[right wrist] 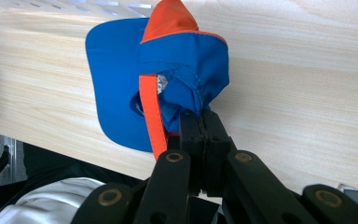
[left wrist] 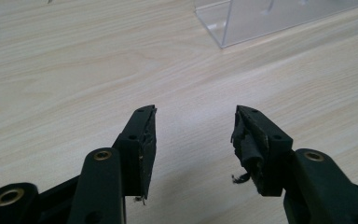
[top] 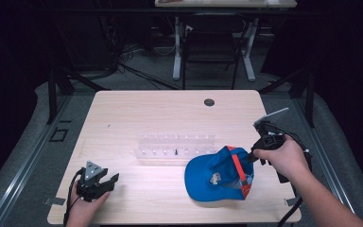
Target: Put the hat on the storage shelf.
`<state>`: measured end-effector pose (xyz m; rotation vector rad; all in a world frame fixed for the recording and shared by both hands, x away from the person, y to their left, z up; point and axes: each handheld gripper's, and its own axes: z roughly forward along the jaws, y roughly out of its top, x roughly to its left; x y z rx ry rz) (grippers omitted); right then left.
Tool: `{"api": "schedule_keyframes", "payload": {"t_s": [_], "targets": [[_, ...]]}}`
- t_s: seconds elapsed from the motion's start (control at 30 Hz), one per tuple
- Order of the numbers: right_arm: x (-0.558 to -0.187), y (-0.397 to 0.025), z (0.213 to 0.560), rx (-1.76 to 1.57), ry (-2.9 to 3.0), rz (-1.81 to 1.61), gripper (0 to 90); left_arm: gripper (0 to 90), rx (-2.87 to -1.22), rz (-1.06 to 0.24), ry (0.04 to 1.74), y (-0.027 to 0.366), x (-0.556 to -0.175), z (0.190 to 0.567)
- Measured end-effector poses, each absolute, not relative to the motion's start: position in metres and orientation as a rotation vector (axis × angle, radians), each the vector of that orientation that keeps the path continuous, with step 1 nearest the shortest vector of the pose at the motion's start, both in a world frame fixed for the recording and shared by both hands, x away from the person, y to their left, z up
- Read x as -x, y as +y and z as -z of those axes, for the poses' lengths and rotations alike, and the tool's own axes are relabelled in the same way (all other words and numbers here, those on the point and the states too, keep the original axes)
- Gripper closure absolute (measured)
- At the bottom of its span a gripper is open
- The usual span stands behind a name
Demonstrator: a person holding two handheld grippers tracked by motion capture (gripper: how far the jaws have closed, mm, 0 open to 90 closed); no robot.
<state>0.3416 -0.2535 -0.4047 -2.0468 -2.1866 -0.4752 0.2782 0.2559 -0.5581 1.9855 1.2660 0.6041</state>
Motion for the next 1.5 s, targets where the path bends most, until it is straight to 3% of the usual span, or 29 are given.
{"api": "schedule_keyframes", "payload": {"t_s": [0.27, 0.73, 1.5], "targets": [[-0.342, -0.250, 0.397, 2.023, -2.177, 0.478, 89.8, 52.5, -2.006, -0.582, 1.269, 0.253, -0.278, 0.560], [-0.341, -0.249, 0.380, 1.956, -2.063, 0.497, 89.7, 49.5, -1.971, -0.569, 1.307, 0.258, -0.278, 0.563], [-0.332, -0.254, 0.372, 1.796, -1.752, 0.773, 89.8, 49.3, -1.964, -0.561, 1.313, 0.258, -0.278, 0.564]]}}
